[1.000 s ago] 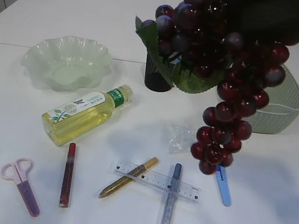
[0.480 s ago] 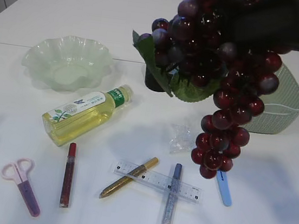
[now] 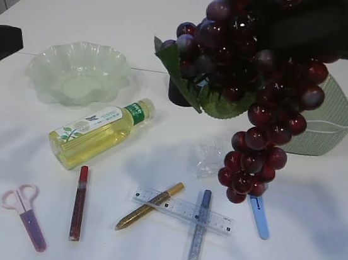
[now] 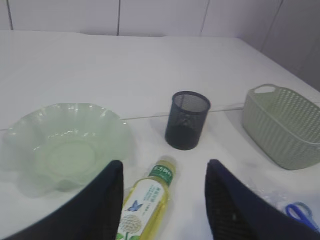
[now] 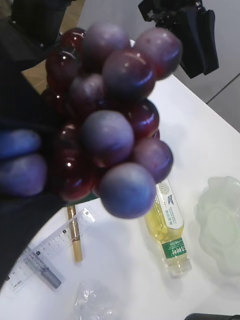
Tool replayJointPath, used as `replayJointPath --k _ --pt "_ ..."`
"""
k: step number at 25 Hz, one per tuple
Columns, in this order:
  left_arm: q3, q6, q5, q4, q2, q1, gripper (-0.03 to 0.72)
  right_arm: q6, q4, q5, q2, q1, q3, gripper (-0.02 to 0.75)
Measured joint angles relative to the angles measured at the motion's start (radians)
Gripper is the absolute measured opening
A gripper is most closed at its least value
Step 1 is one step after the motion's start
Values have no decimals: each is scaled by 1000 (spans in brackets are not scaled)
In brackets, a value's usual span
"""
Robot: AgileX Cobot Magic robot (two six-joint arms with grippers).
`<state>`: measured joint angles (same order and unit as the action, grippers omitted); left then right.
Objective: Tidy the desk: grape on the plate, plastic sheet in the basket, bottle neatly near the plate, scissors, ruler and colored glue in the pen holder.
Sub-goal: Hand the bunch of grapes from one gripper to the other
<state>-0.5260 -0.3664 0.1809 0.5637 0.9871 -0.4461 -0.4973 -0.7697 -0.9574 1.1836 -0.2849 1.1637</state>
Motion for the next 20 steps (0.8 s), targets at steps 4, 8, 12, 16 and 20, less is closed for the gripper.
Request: replayJointPath --k 4,8,12,16,20 --pt "0 3 36 -2 0 -121 382 0 -8 0 0 0 0 191" --pt "0 81 101 -13 0 -246 381 0 -14 0 0 0 0 191" --pt "0 192 192 -97 0 -357 379 0 -16 0 0 0 0 191" --pt "0 386 251 -282 27 -406 379 -2 -19 -2 0 0 0 191" --pt "0 679 317 -564 83 -409 379 -10 -22 -2 0 0 0 191"
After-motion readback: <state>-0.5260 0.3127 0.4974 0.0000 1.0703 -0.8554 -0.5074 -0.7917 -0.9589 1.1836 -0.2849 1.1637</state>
